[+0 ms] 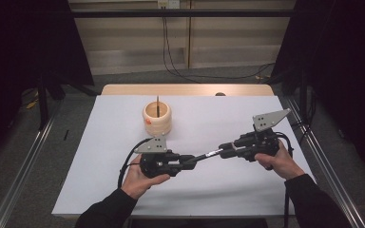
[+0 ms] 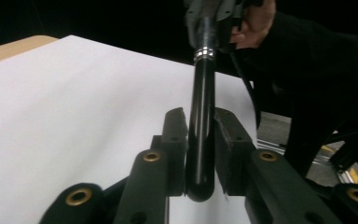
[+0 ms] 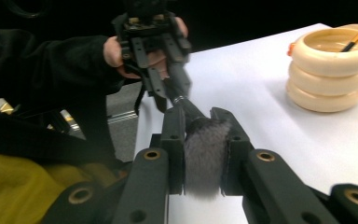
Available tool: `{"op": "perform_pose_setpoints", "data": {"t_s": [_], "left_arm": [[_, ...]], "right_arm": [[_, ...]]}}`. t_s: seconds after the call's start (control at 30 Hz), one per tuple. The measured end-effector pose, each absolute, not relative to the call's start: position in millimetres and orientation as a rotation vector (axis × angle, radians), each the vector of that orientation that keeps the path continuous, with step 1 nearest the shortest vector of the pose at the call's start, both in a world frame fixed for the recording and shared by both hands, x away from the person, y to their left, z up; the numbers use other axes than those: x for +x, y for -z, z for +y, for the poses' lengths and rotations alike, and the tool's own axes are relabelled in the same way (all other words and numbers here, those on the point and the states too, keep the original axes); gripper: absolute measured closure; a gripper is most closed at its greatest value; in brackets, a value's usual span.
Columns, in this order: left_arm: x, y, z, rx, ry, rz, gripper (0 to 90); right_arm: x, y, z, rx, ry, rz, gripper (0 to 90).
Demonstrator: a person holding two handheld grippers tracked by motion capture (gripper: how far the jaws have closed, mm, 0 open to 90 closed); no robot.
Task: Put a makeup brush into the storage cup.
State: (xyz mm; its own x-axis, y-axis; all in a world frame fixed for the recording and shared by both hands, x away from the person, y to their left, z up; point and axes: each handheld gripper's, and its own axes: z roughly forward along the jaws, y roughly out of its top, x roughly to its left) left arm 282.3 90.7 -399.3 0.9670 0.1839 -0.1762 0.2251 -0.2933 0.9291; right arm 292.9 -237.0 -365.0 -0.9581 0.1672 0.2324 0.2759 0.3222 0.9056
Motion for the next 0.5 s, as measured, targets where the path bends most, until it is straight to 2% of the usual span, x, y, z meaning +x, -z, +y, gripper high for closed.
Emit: {"op": "perform_pose_setpoints", "data": {"t_s": [0.17, 0.5], "left_arm": [[283.0, 402.3, 91.3, 1.876, -0.001, 0.328, 66.7], [283.5, 404.3, 91.2, 1.848, -0.081, 0.352, 40.8]], "right_arm": [[291.8, 364.4, -232.4, -0.402, 1.706, -2.486, 78.0], [291.5, 363.4, -227.7, -0.432, 1.656, -2.534, 78.1]]}}
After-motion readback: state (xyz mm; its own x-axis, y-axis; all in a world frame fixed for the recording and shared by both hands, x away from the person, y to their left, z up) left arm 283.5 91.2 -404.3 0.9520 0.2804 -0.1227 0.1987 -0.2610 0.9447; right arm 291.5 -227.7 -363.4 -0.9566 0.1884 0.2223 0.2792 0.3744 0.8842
